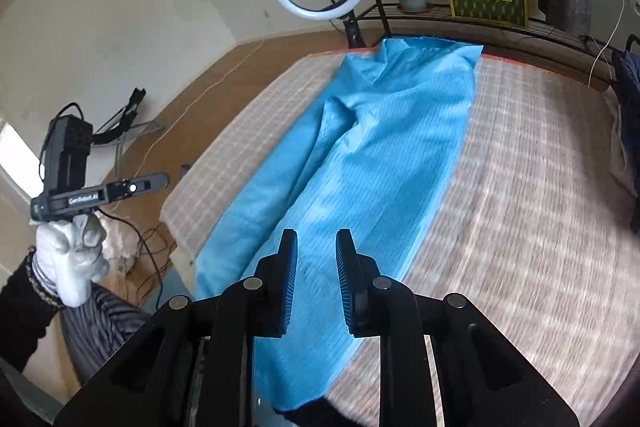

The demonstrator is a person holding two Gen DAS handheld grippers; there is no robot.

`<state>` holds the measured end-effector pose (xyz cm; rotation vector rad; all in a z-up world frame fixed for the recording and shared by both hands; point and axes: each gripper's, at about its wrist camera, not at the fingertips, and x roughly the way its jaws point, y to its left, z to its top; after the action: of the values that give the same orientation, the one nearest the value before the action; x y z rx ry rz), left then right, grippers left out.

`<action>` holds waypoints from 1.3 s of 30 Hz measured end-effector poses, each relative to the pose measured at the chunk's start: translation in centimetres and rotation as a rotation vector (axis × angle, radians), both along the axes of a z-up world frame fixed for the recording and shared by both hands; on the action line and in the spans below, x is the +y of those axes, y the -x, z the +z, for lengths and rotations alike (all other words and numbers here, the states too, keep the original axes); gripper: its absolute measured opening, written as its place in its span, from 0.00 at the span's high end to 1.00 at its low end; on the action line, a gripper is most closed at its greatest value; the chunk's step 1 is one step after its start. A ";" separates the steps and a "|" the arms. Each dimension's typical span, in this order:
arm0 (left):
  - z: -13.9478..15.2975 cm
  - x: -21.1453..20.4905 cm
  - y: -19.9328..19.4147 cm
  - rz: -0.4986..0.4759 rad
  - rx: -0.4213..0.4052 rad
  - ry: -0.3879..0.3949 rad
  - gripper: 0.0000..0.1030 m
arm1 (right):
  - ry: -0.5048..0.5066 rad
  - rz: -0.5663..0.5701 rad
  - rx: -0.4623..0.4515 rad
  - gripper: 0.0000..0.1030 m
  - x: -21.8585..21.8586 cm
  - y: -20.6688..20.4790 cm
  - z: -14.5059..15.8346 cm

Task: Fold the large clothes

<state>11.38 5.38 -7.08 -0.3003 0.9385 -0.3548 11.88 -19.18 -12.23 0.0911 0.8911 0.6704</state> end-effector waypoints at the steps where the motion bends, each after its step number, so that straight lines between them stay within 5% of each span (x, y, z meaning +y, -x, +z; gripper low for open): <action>1: -0.1 -0.6 -1.0 -0.007 -0.003 -0.005 0.78 | -0.004 -0.007 0.005 0.81 -0.2 -1.6 -0.1; 9: -2.3 -6.6 -11.6 -0.097 -0.013 -0.013 0.78 | 0.030 -0.110 0.006 0.74 -2.7 -13.8 -1.2; 11: -3.4 -7.5 -14.3 -0.104 -0.006 -0.002 0.78 | 0.043 -0.150 -0.005 0.67 -3.3 -17.2 -1.3; 16: -7.6 -8.8 -19.5 -0.097 0.022 -0.028 0.78 | 0.060 -0.179 -0.004 0.67 -3.3 -24.6 -2.5; 25: -13.2 -7.9 -22.5 -0.087 0.034 -0.053 0.78 | 0.220 -0.131 -0.016 0.68 2.0 -35.6 -8.0; 31: -14.6 -7.3 -22.3 -0.078 0.016 -0.014 0.73 | 0.347 -0.211 -0.007 0.68 2.6 -40.3 -11.3; 35: -14.7 -6.3 -22.1 -0.058 0.031 0.036 0.71 | 0.369 -0.254 -0.034 0.69 1.3 -40.6 -10.6; 39: -13.9 -5.1 -21.6 -0.039 0.056 0.070 0.71 | 0.278 -0.335 -0.038 0.68 -2.1 -38.8 -7.7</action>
<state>32.97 0.31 -20.96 -0.3578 0.9889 -0.4171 50.69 -21.25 -19.94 -0.0219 0.8982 0.2329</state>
